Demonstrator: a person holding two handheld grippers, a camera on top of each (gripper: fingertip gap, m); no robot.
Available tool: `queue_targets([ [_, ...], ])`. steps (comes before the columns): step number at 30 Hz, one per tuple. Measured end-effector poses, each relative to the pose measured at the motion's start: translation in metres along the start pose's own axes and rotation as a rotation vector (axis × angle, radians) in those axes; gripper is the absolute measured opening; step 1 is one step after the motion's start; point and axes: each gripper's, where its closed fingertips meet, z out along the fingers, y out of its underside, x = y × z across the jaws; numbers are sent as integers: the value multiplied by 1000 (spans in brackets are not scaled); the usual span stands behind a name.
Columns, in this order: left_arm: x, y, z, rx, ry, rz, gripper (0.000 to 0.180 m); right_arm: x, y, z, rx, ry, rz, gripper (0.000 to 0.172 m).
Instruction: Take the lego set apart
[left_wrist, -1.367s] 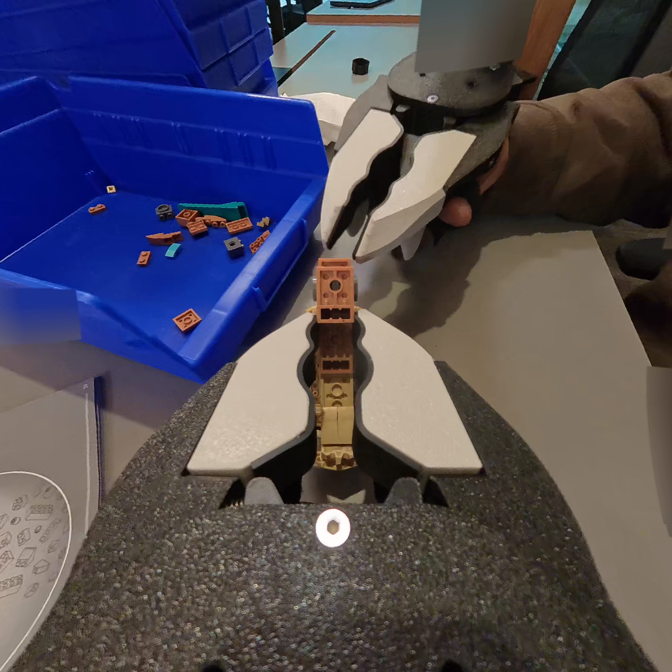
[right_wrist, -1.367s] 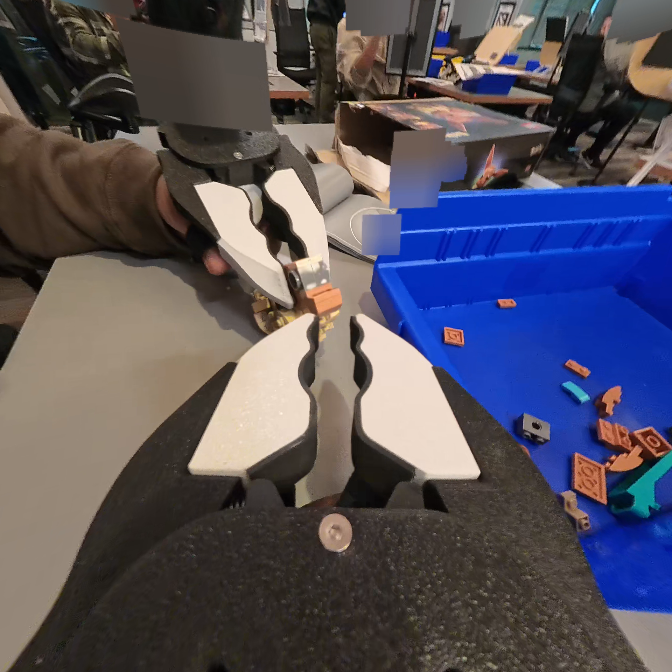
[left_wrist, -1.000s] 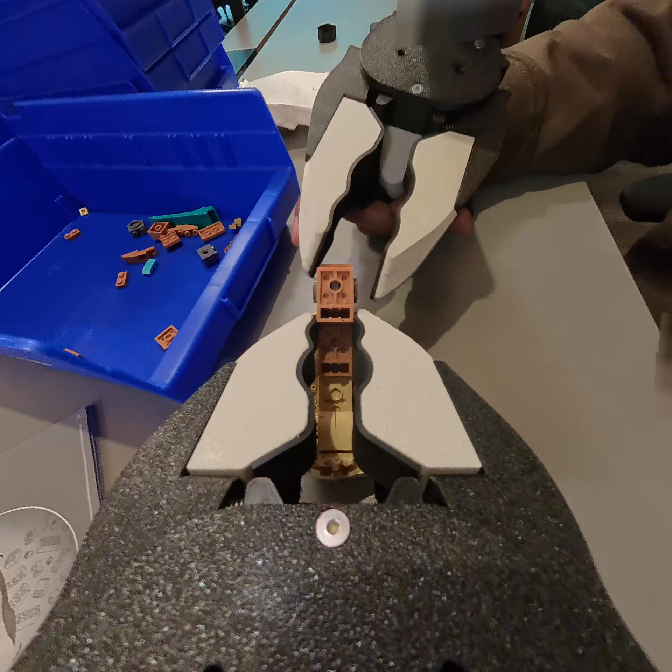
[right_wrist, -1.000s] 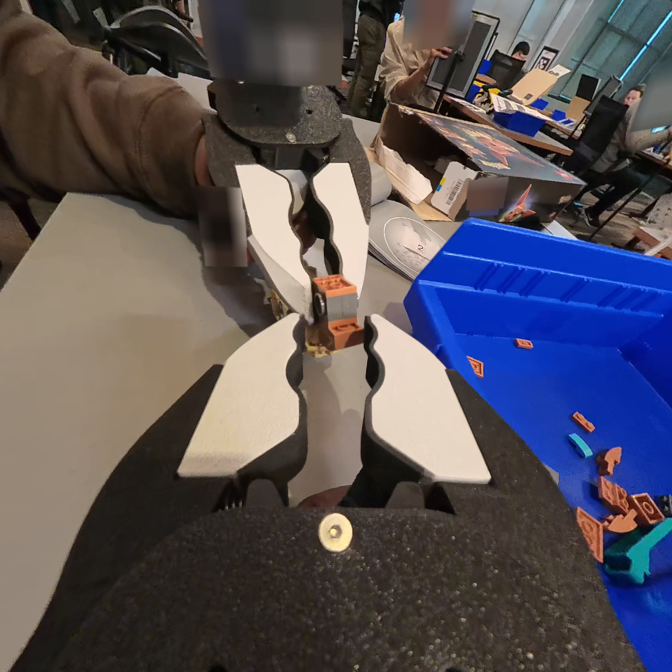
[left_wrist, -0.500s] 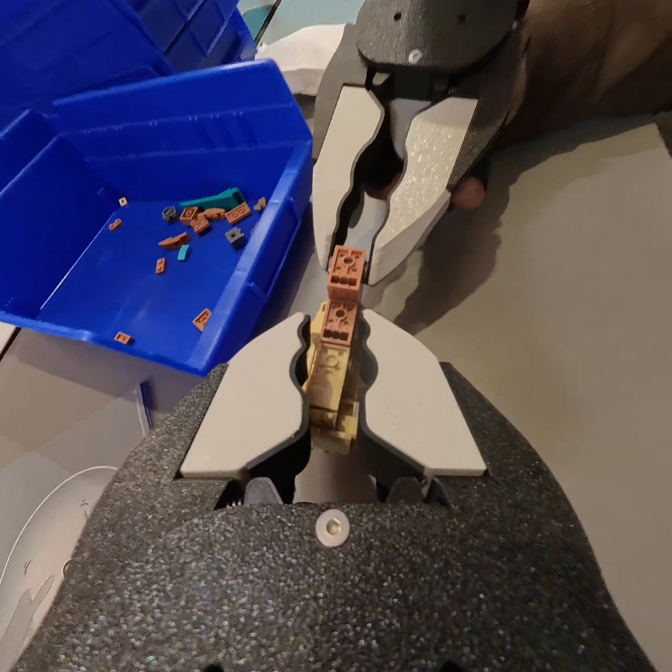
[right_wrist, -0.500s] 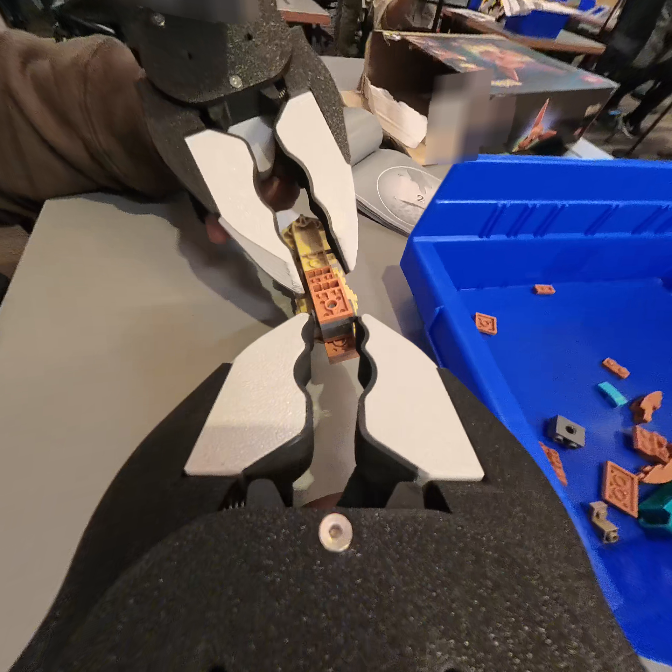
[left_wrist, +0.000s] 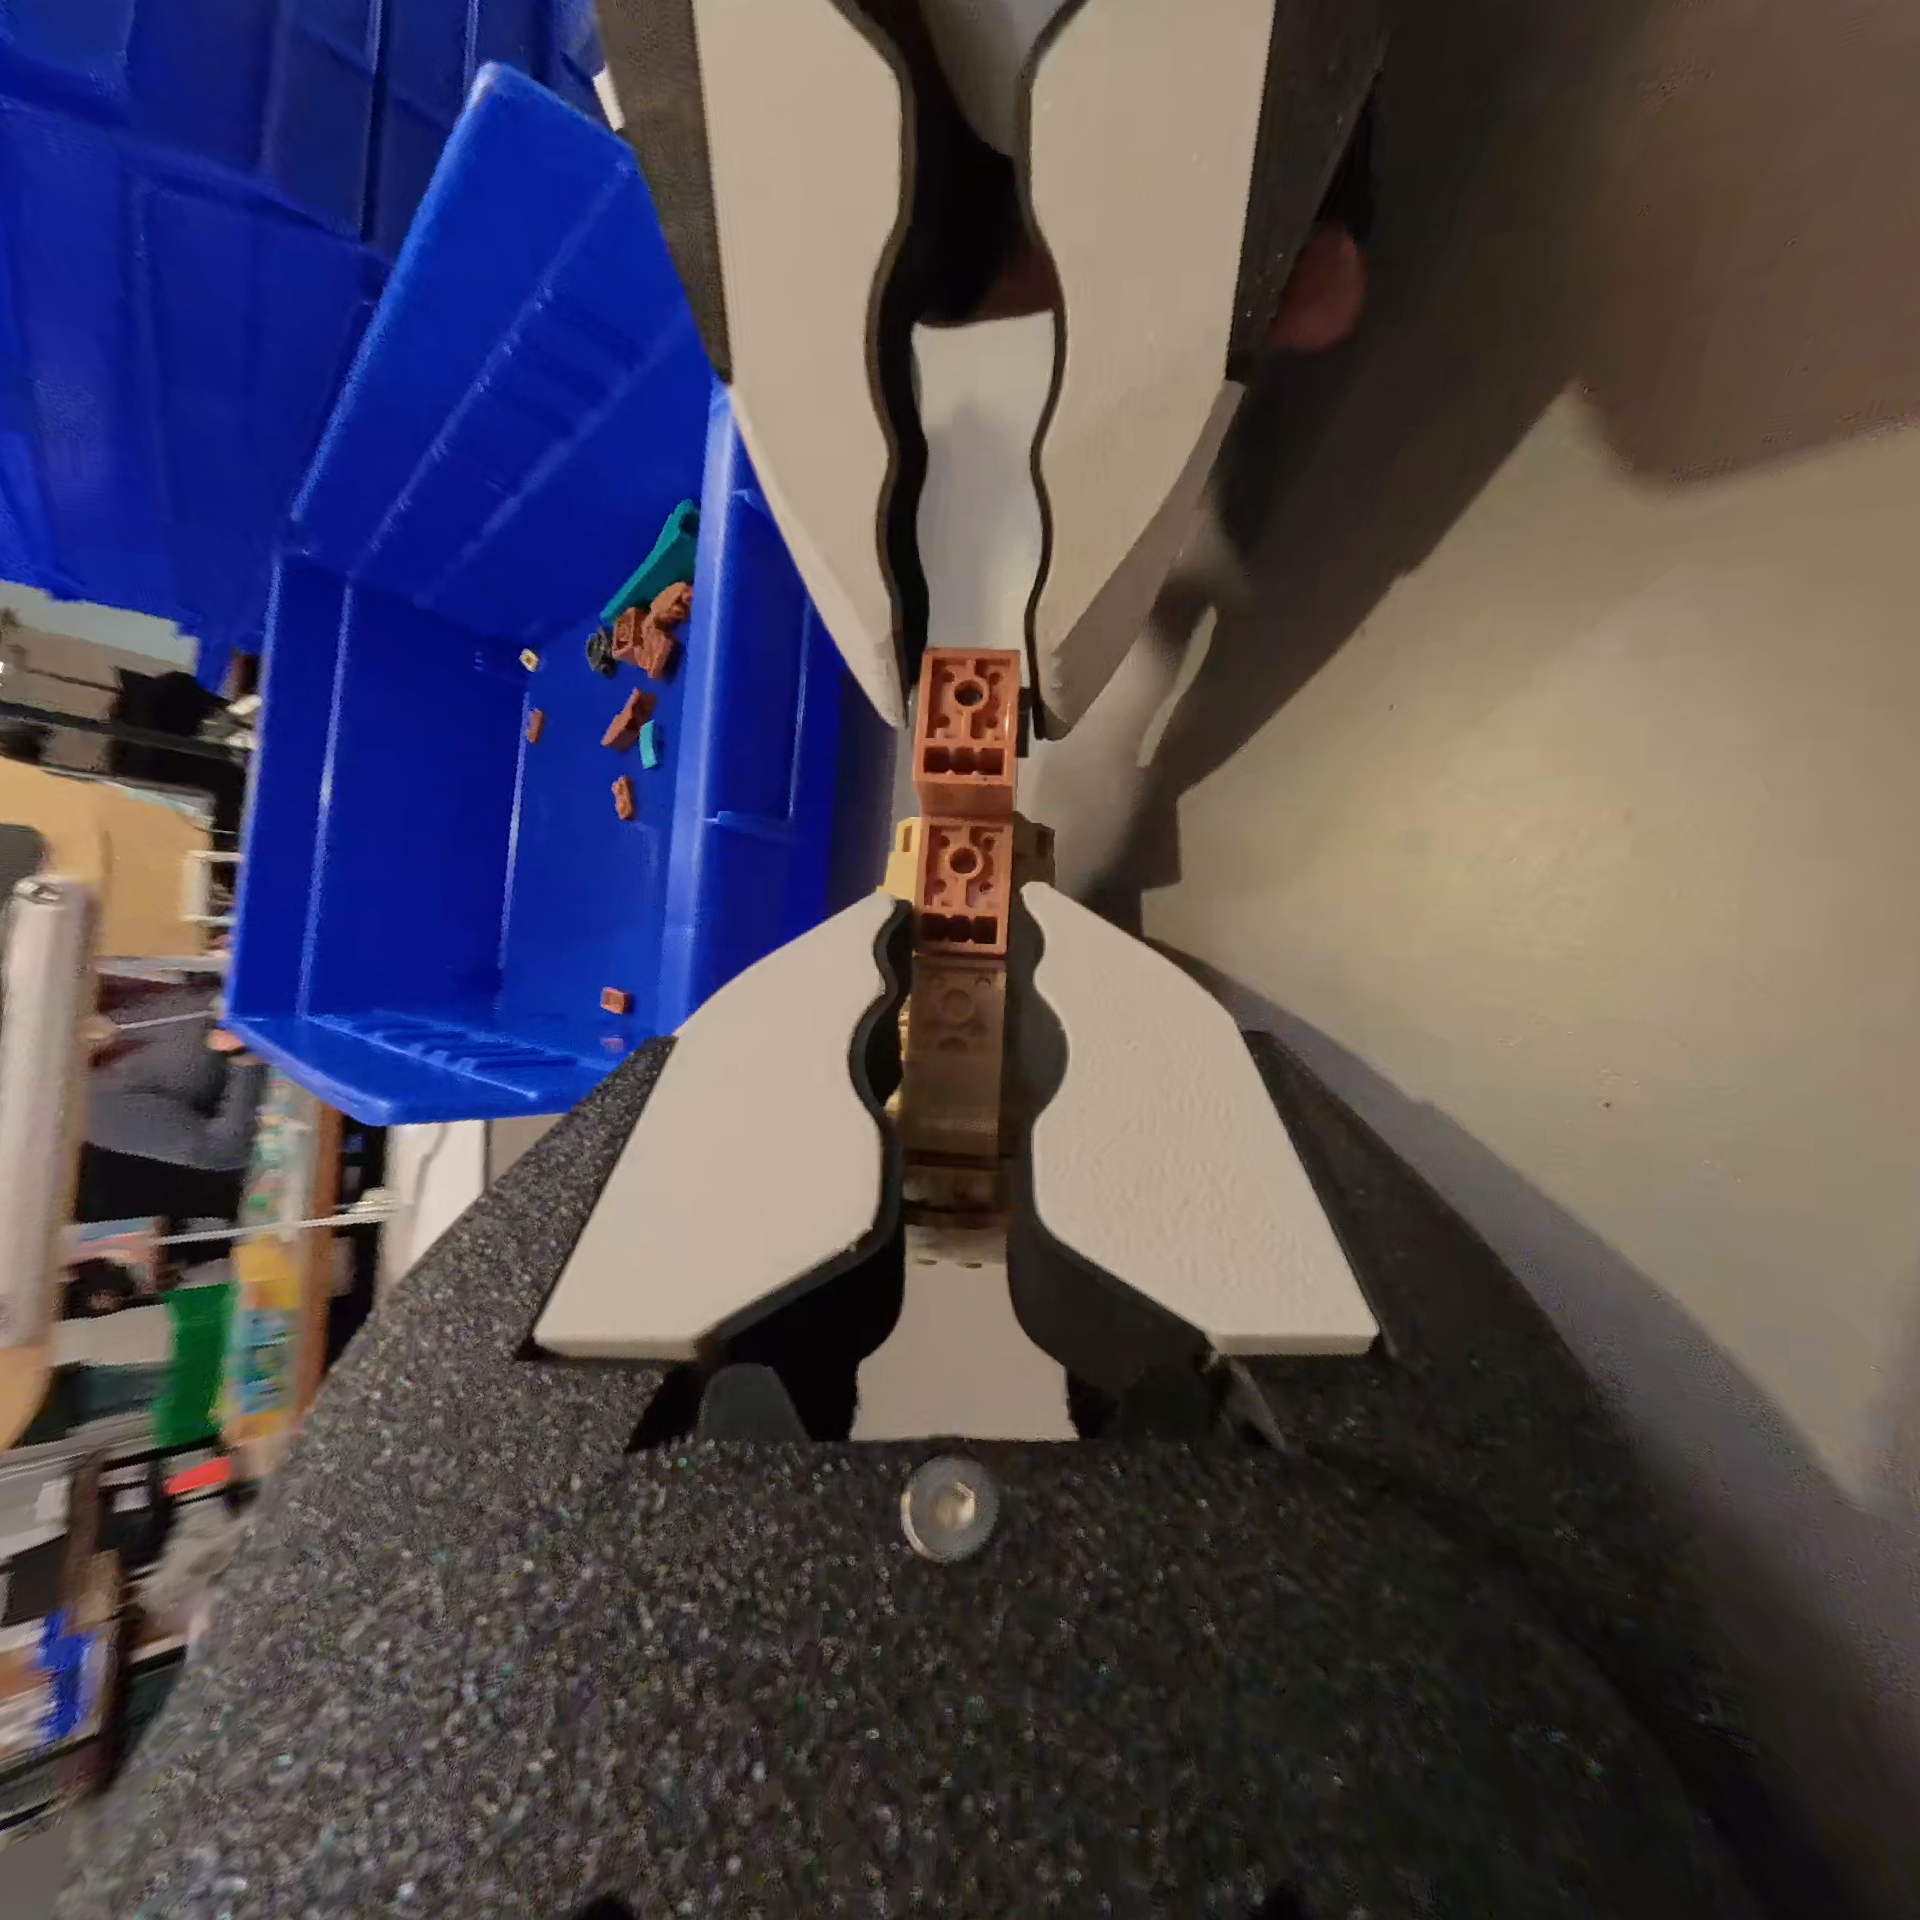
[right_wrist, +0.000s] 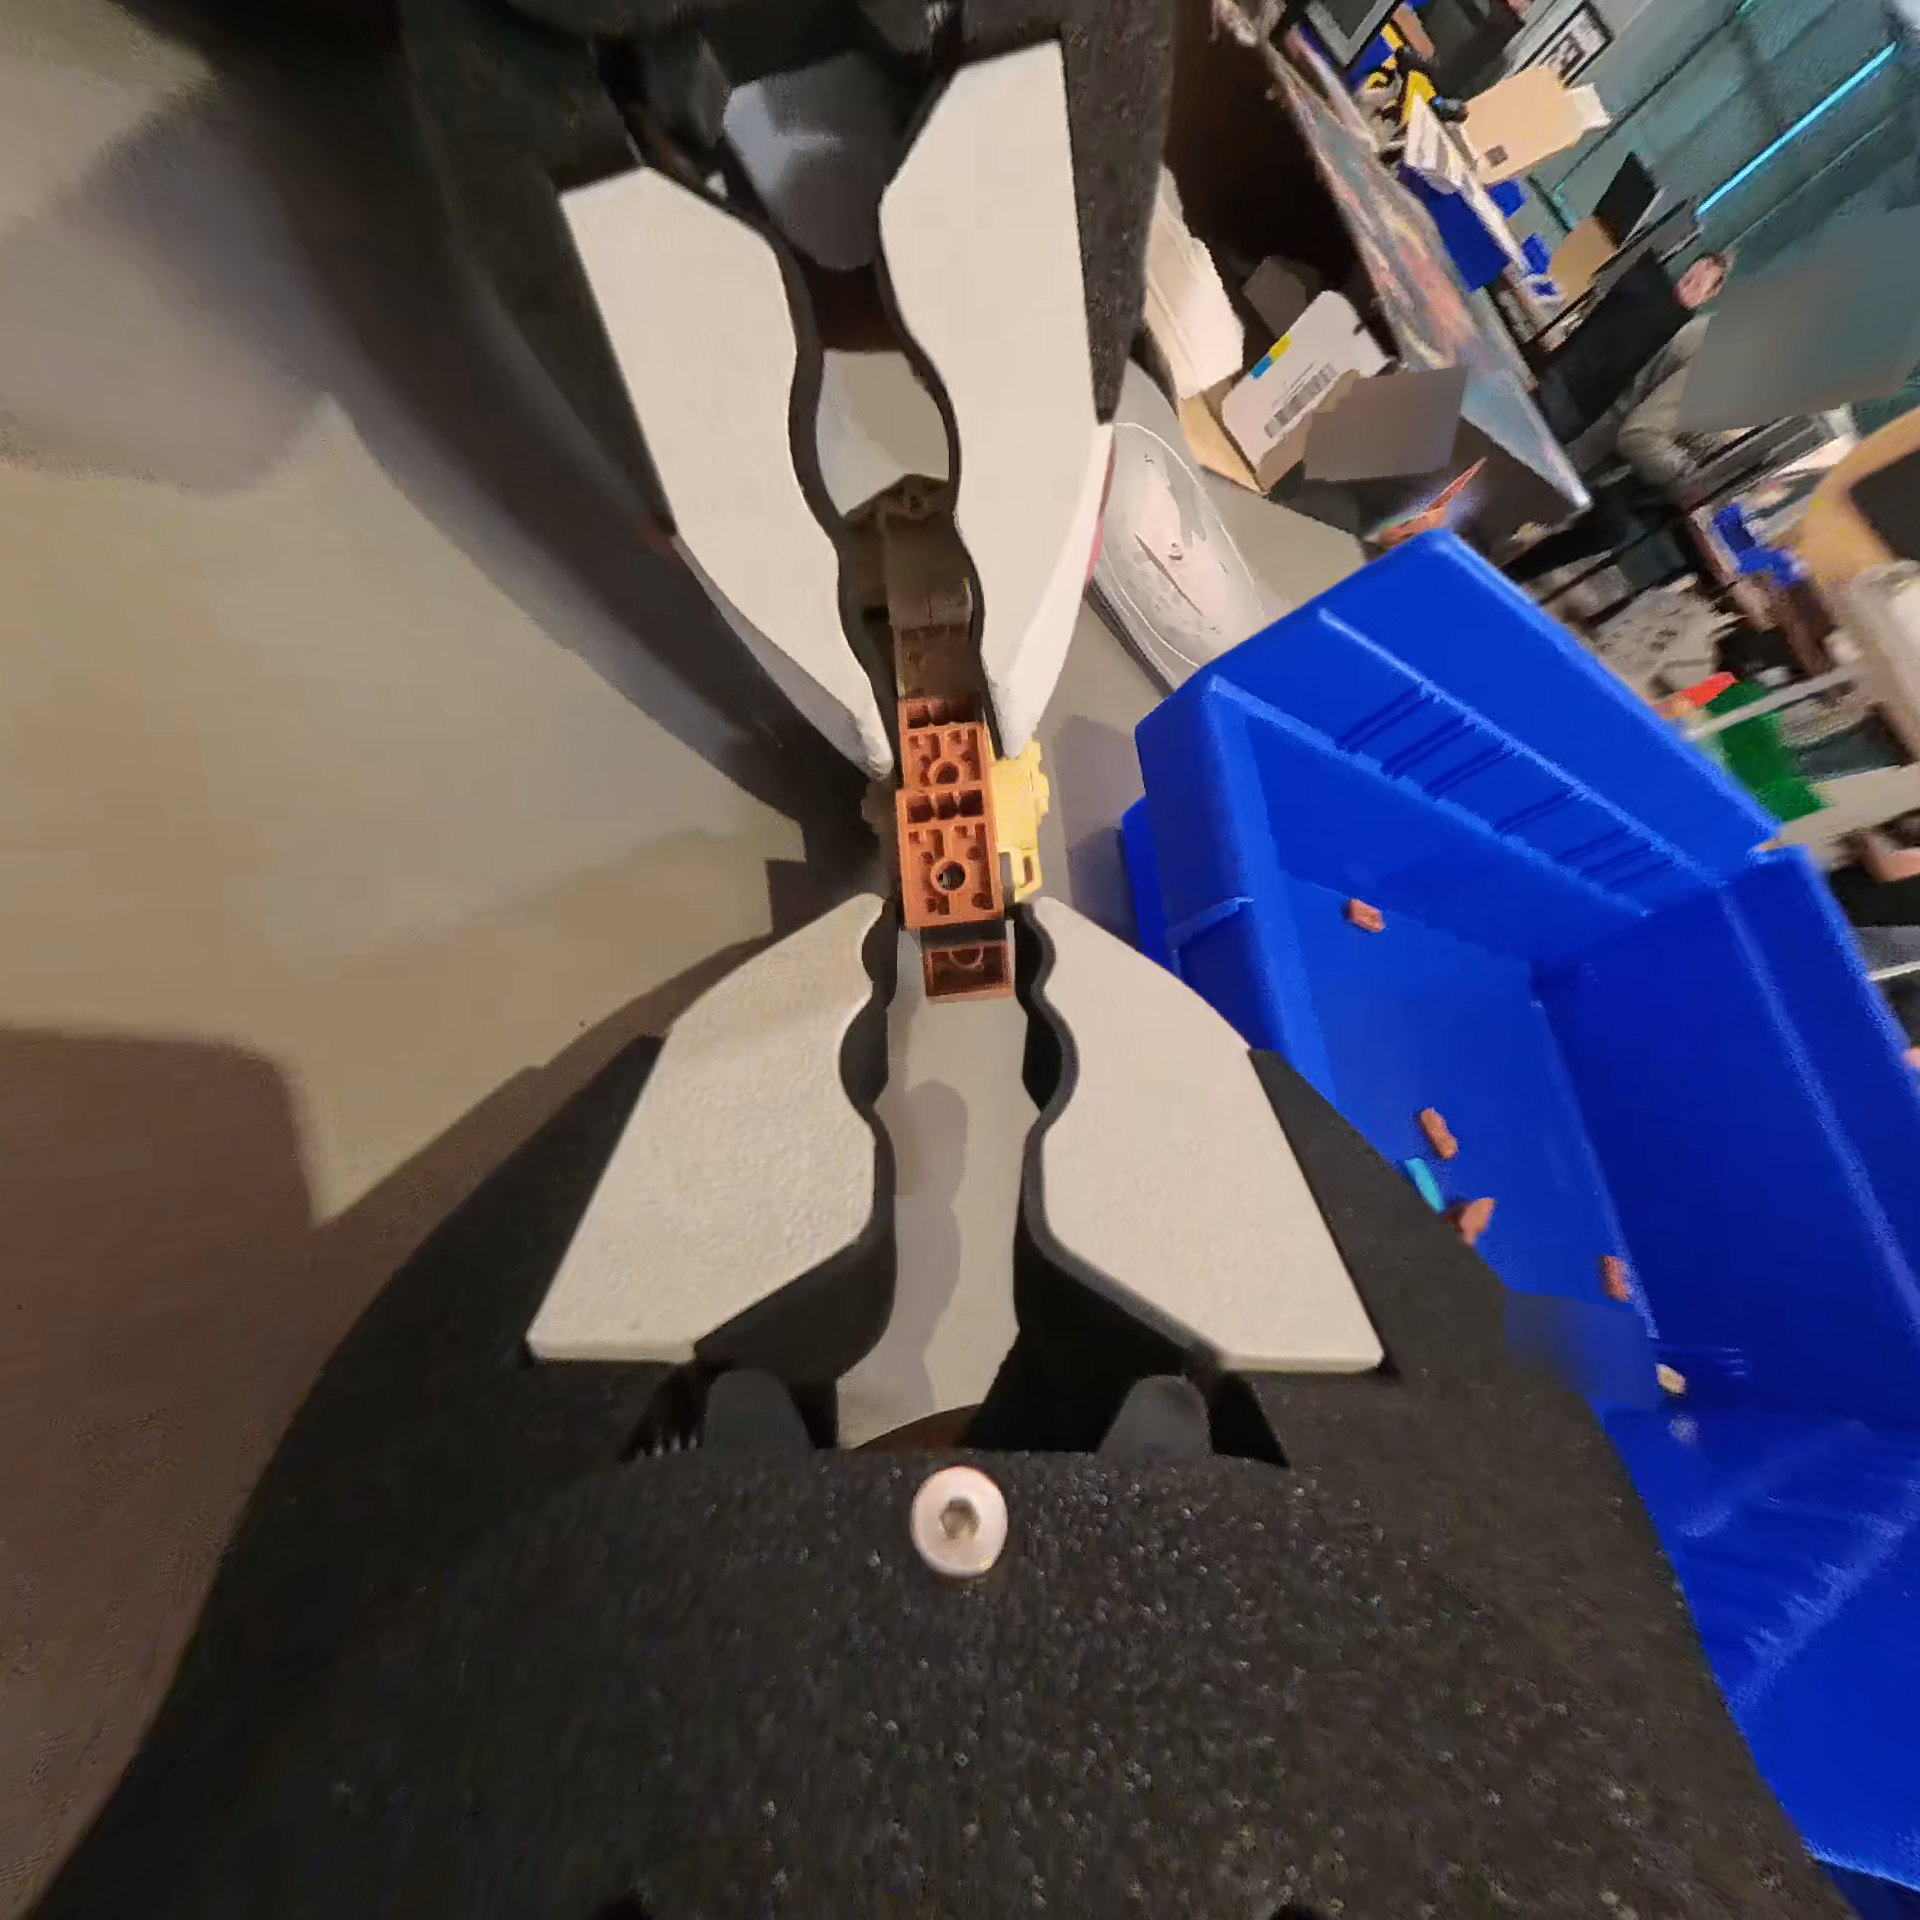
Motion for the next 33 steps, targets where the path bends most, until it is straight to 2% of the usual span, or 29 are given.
queue_targets([
  [10,-1,4,2,-61,-80,137,17,2,1,6,-88,208,-344,30],
  [15,1,3,2,-73,-94,172,17,0,-3,11,-119,267,-403,22],
  [23,-1,4,0,-94,-122,200,25,-1,-4,12,-162,323,-493,22],
  [33,2,17,3,-146,-86,160,19,-4,-9,13,-161,342,-551,22],
])
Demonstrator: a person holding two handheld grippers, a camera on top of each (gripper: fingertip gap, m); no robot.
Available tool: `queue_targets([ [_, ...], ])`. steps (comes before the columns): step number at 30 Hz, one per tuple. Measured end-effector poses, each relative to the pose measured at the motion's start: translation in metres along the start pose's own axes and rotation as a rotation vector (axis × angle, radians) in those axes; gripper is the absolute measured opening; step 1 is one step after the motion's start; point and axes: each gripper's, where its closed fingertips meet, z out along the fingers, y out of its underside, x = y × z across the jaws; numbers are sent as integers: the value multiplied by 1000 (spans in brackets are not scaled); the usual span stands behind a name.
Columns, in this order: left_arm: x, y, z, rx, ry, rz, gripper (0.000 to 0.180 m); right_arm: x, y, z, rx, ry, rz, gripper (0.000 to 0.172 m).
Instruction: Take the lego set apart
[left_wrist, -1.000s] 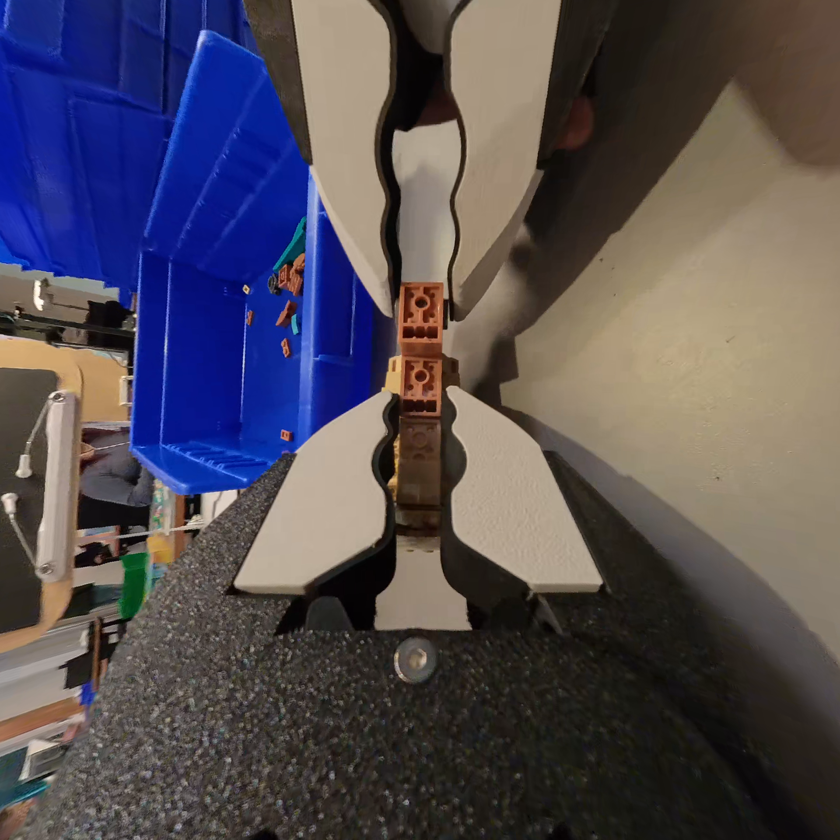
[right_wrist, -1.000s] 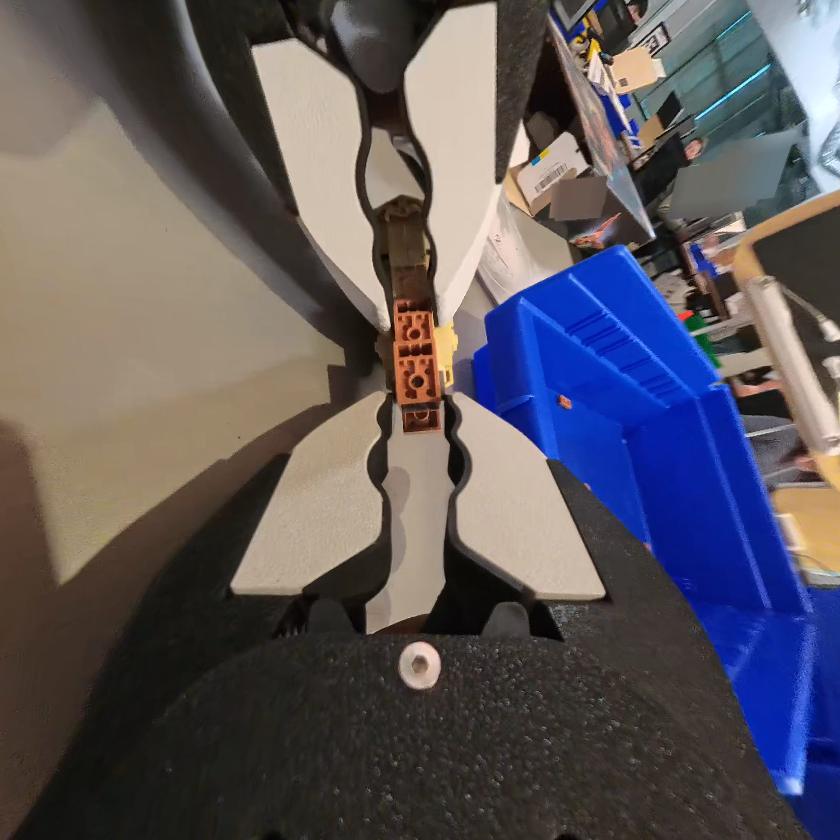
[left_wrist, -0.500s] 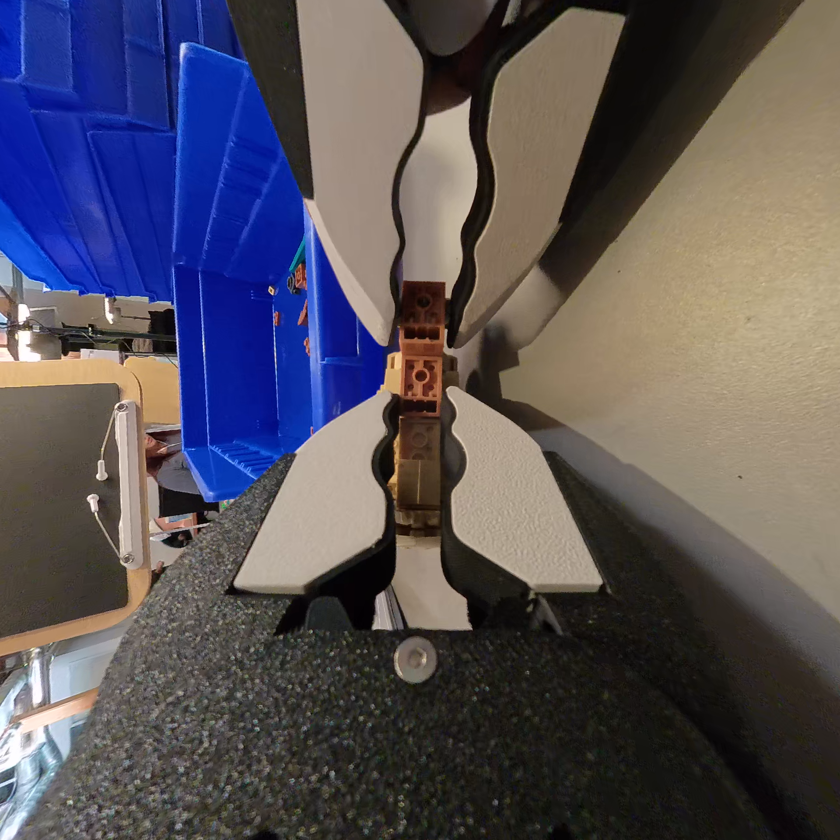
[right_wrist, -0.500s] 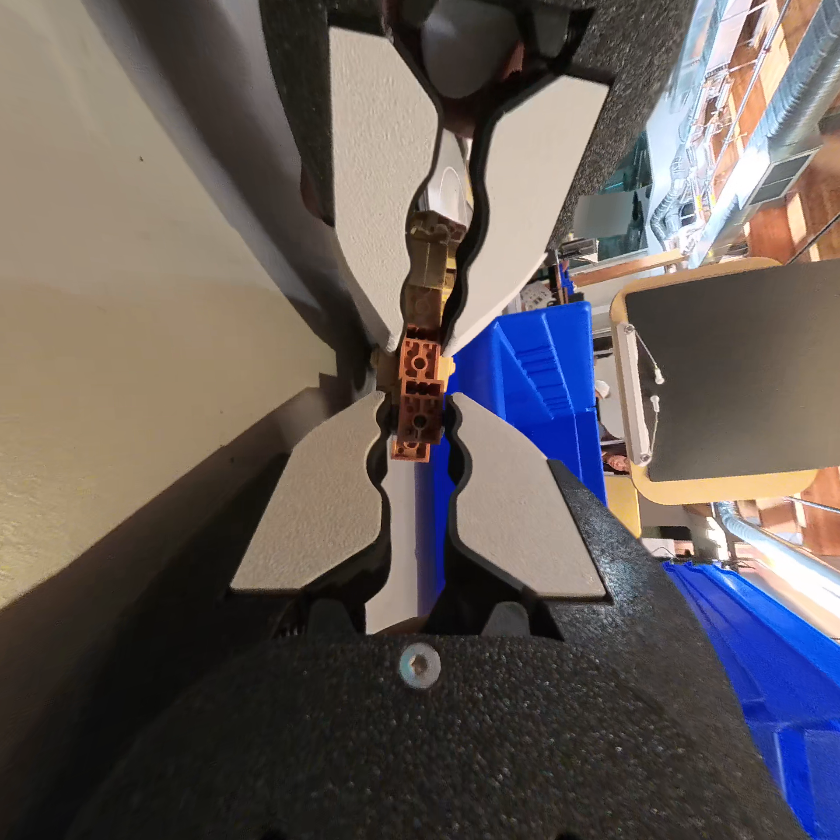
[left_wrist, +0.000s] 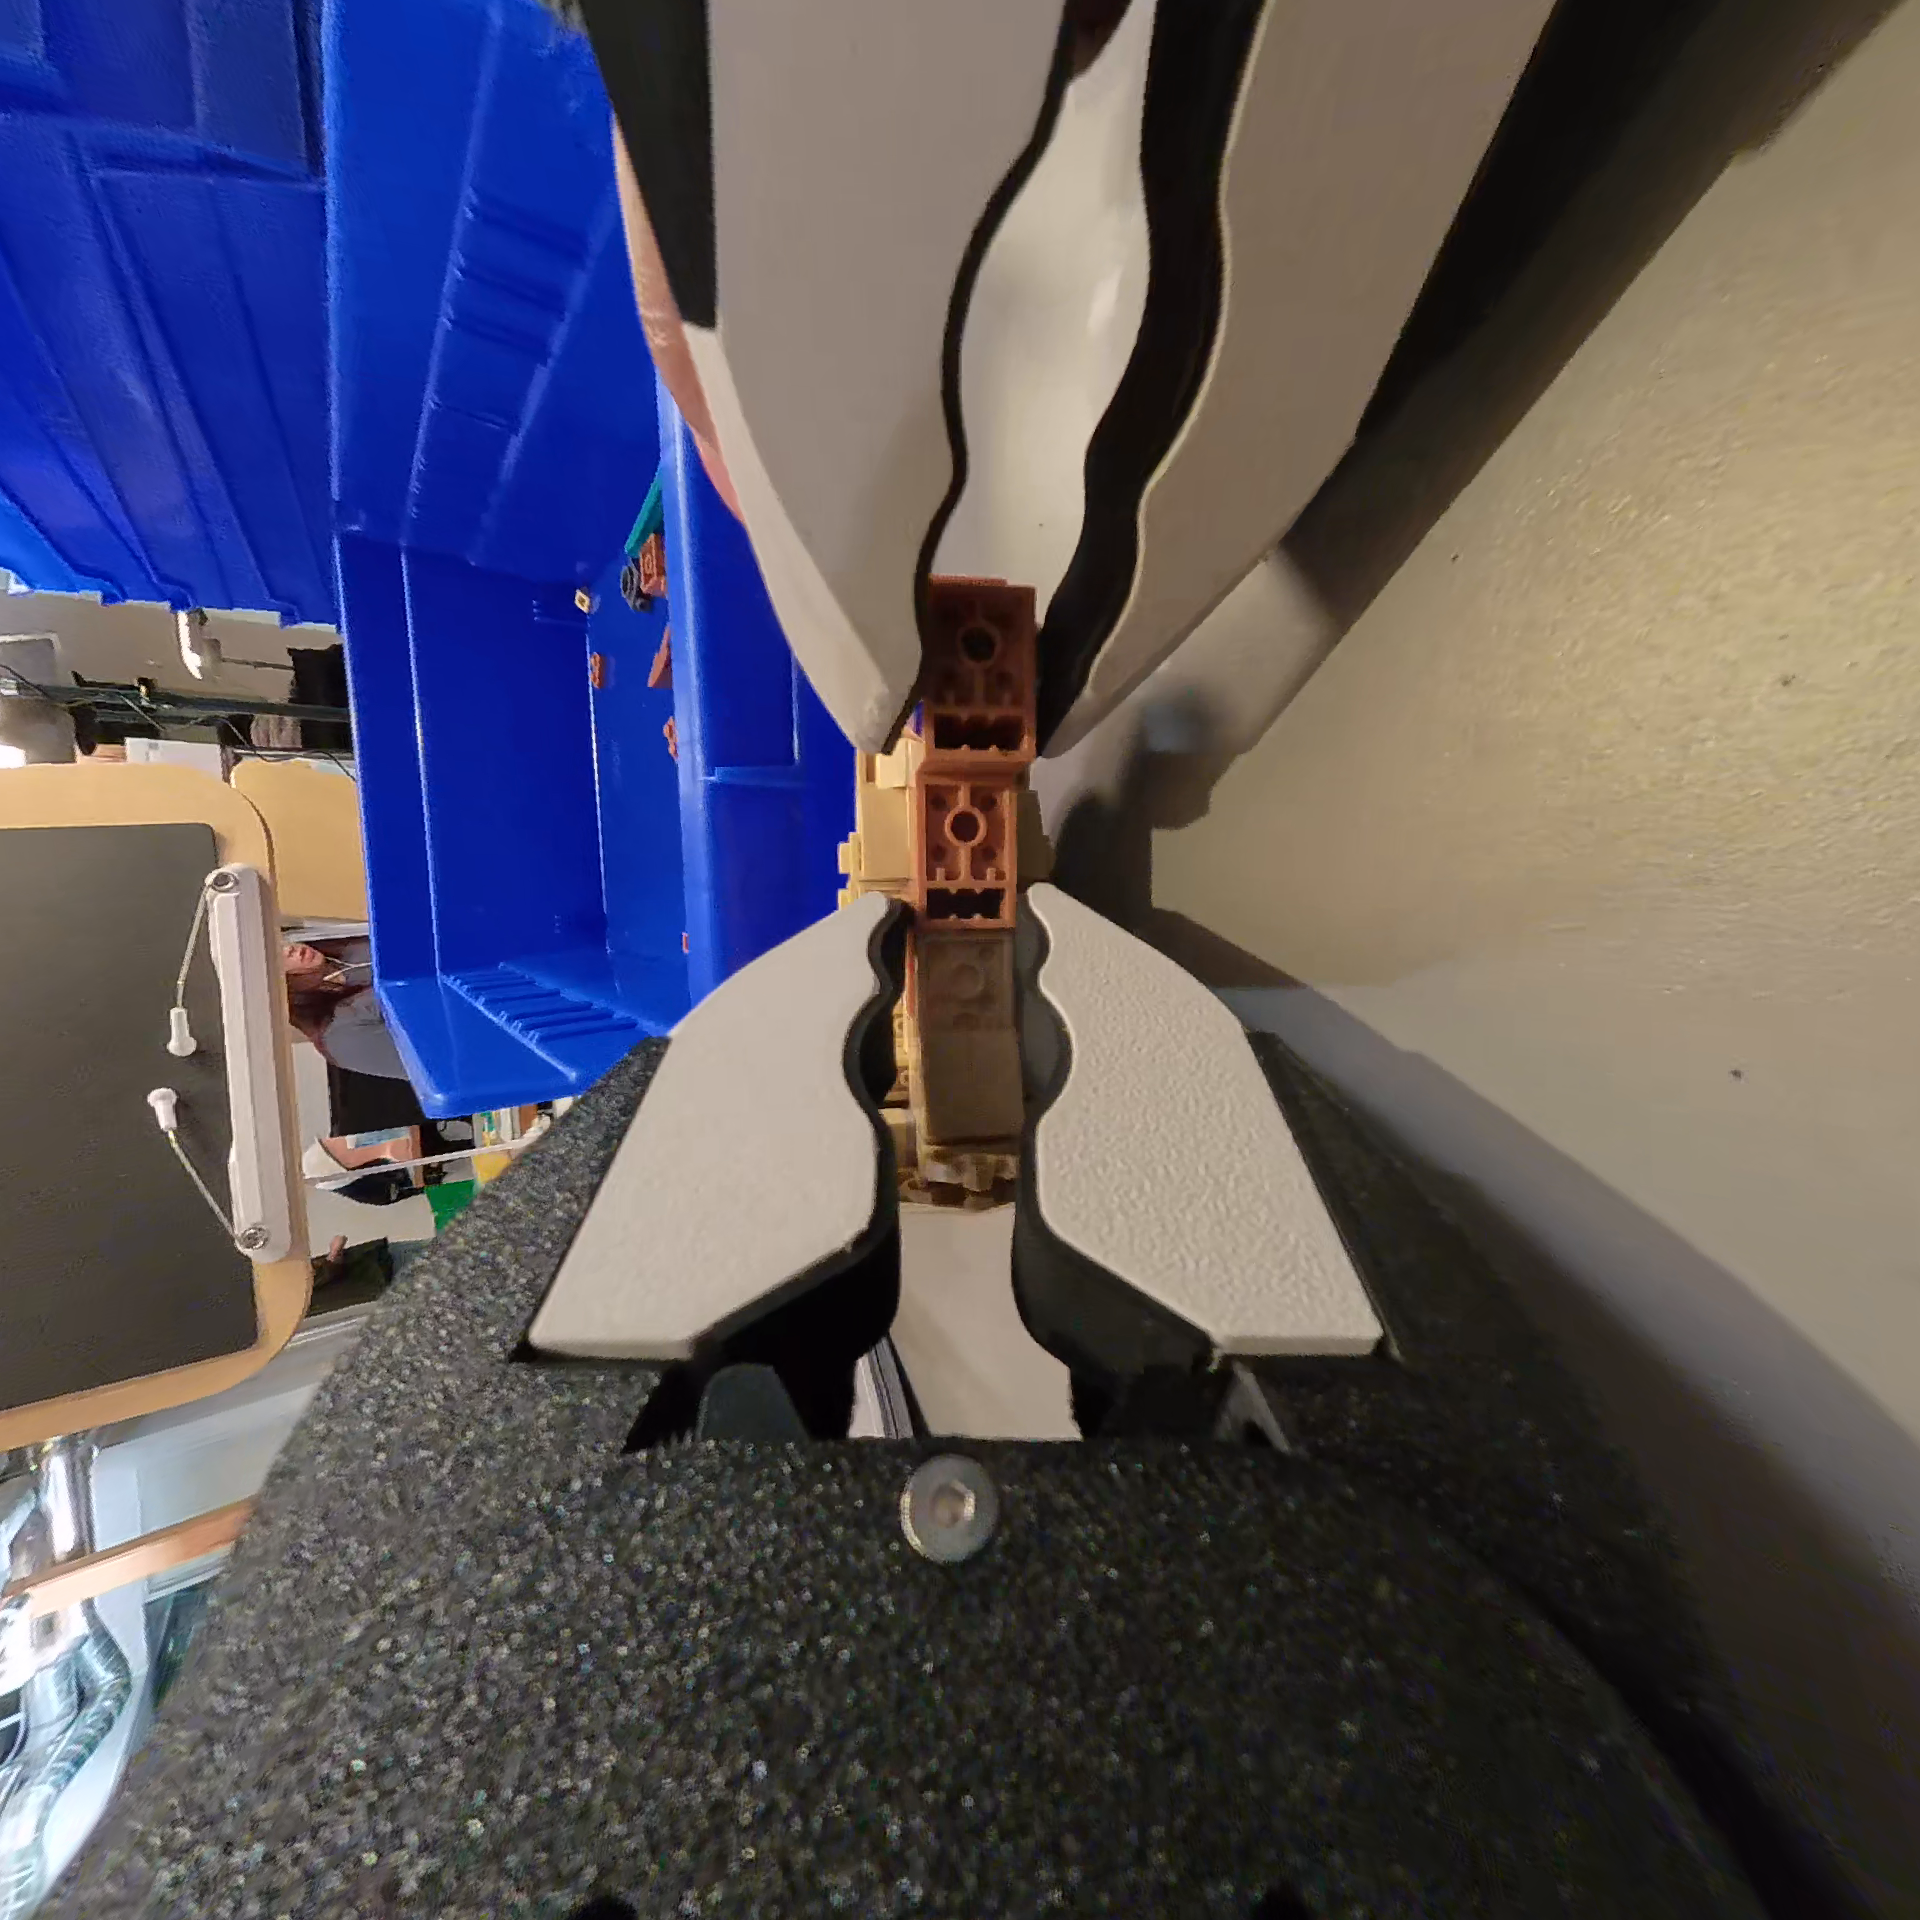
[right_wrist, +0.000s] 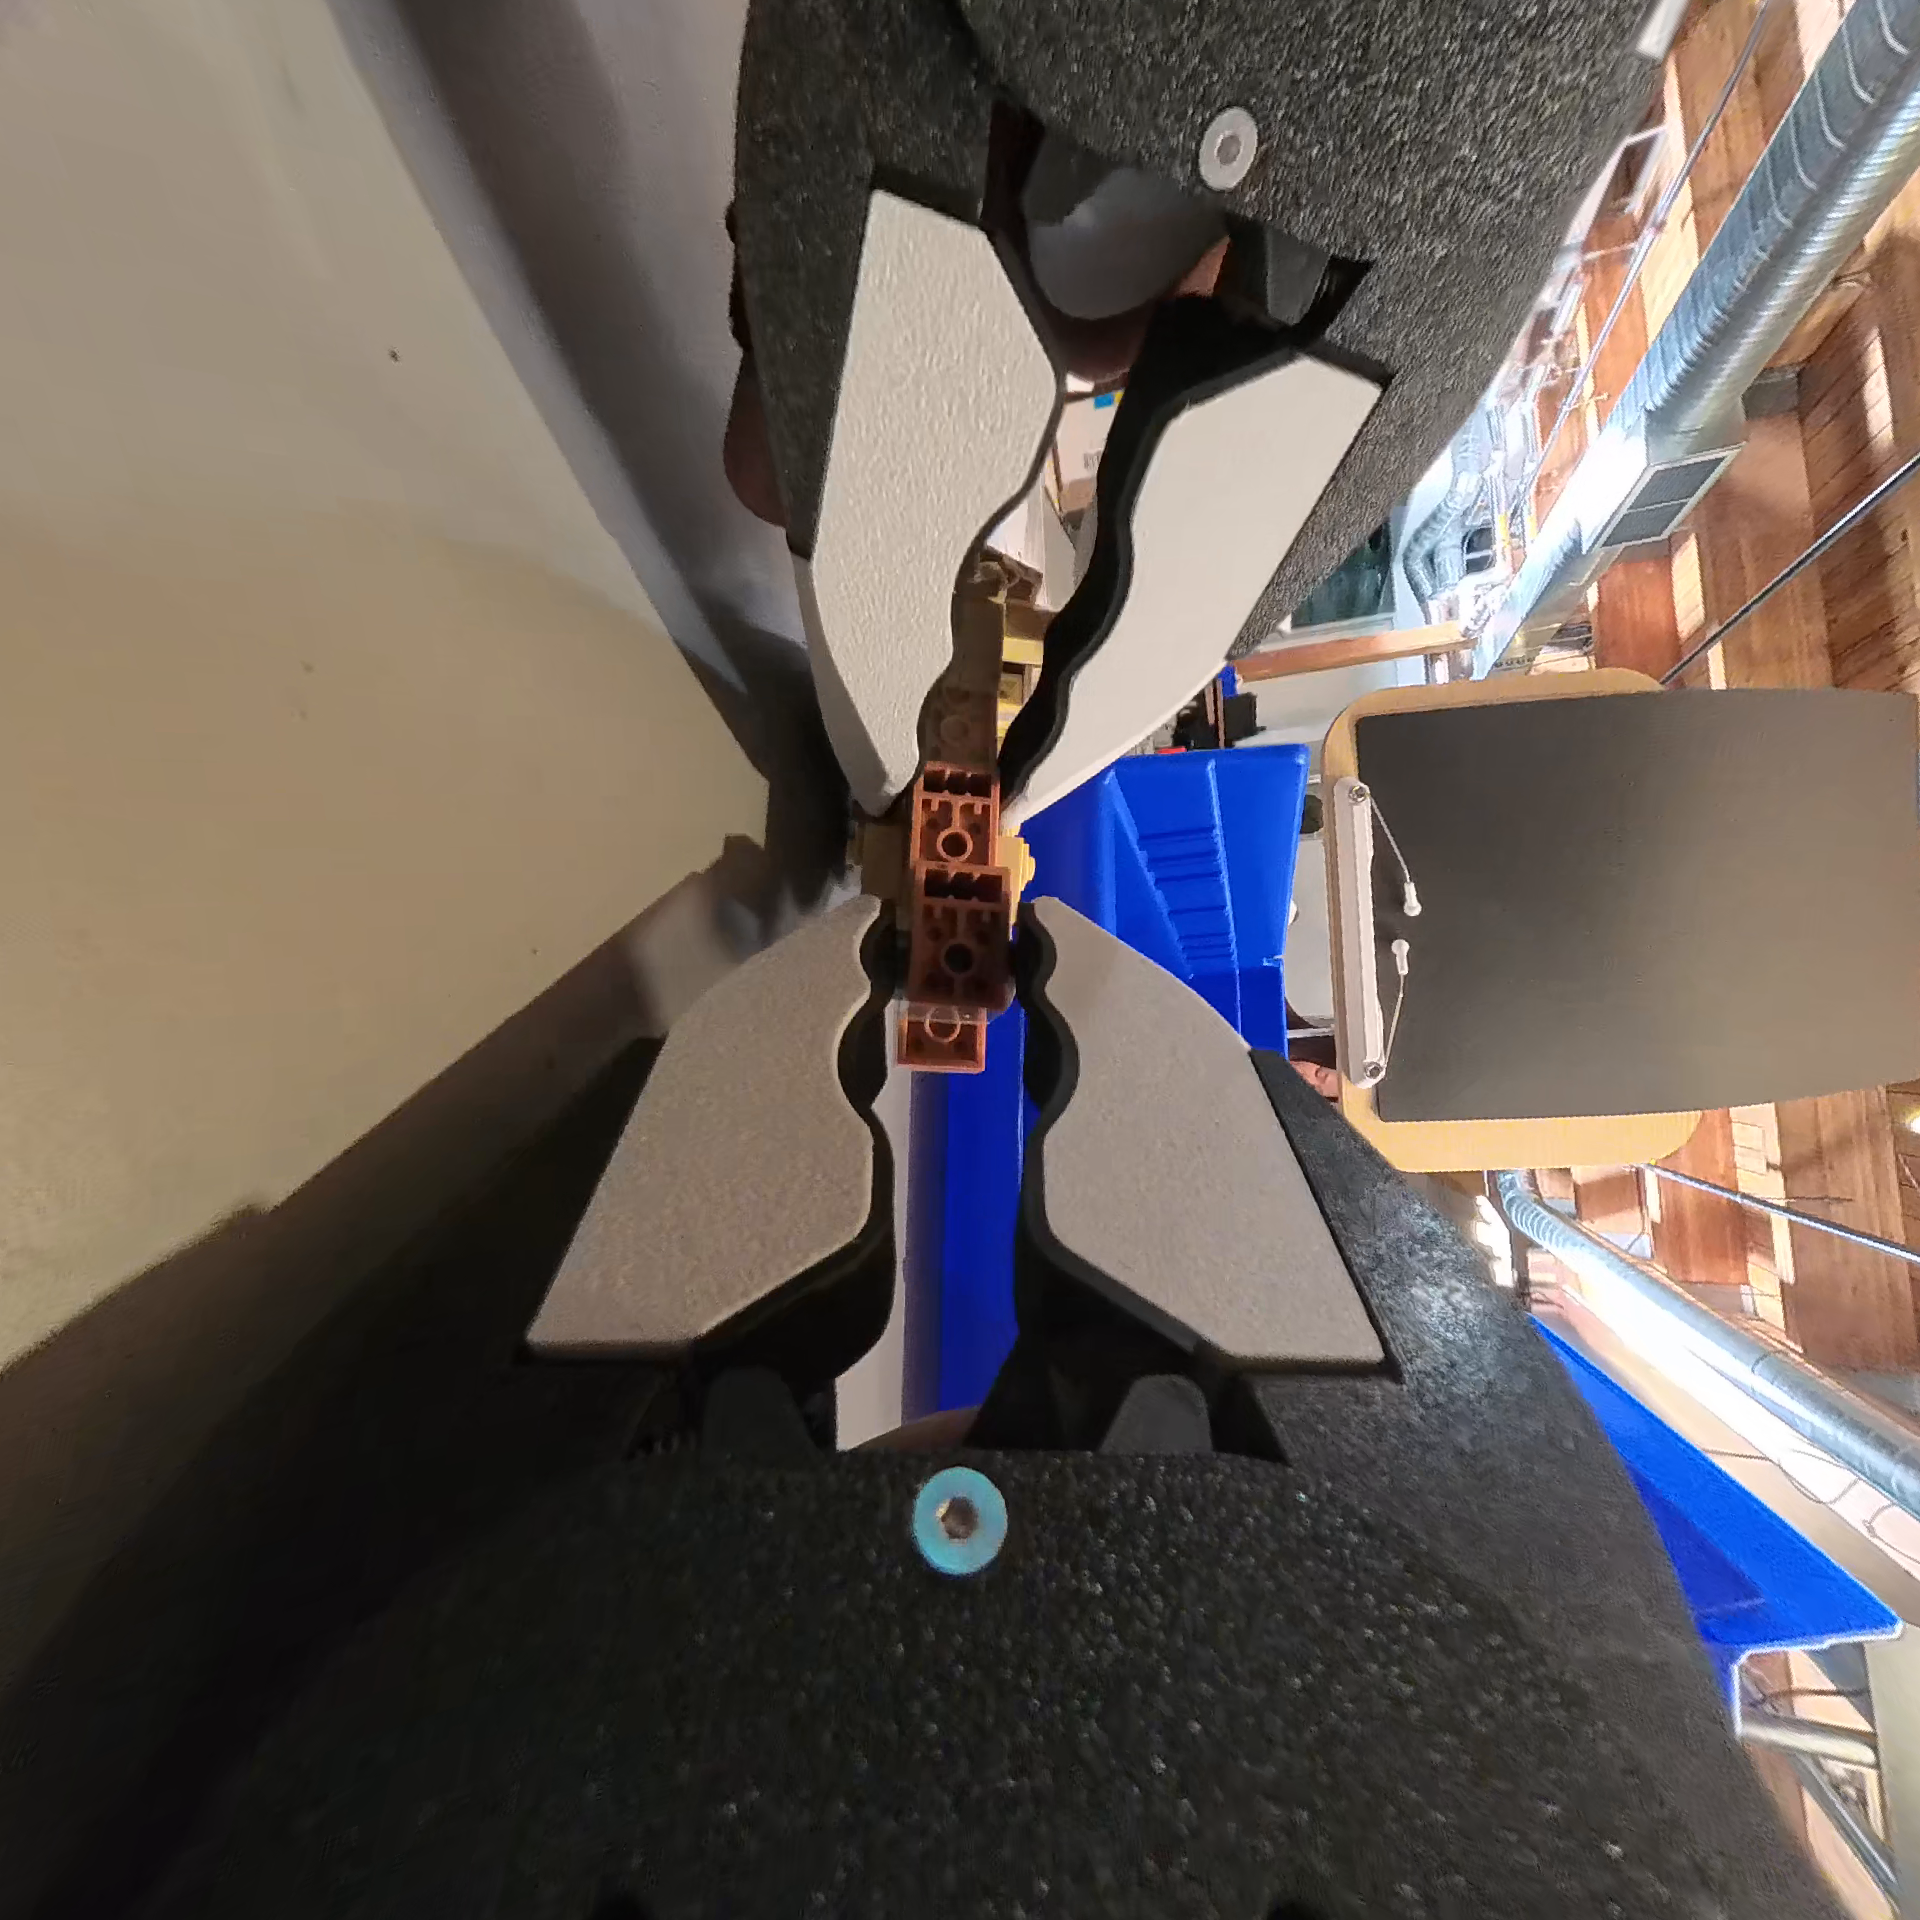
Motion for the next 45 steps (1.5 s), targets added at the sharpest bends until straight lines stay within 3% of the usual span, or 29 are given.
queue_targets([
  [10,-1,3,2,-52,-48,32,19,0,1,2,-58,15,-21,21],
  [27,3,-9,2,44,-53,32,20,-6,-7,-12,-5,19,-136,20],
  [36,-2,-5,3,88,-94,55,18,-1,-4,-19,66,0,-34,23],
  [45,-3,-10,3,156,-102,42,18,1,30,-20,10,-80,79,27],
])
